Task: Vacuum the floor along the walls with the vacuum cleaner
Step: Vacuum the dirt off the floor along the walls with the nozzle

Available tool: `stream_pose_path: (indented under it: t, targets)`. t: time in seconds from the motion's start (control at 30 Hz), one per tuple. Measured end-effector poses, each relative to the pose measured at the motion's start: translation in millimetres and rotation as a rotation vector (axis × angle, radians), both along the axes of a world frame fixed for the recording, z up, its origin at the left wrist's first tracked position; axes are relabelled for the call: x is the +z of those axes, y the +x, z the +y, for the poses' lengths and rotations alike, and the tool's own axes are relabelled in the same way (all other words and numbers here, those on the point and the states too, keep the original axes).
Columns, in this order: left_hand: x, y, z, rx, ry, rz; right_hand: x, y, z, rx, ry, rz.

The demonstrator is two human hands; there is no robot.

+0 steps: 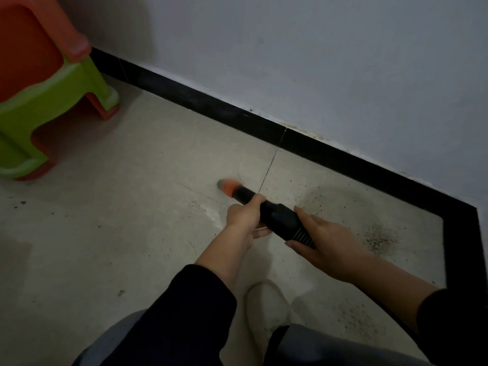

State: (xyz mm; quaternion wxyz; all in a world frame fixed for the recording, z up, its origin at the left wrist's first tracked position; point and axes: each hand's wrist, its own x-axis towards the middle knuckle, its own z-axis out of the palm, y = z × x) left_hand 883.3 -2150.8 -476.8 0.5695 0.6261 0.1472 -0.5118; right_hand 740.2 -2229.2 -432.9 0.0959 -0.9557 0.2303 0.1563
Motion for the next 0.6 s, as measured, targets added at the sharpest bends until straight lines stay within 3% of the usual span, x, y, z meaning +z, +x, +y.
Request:
stream_pose_path:
  t: [0.6]
  targets:
    - [-1.8,-21.7,-40.1,-0.088,-0.081,0.039,3.1,-26.1,-31.9,-0.094,-0.042,0.042]
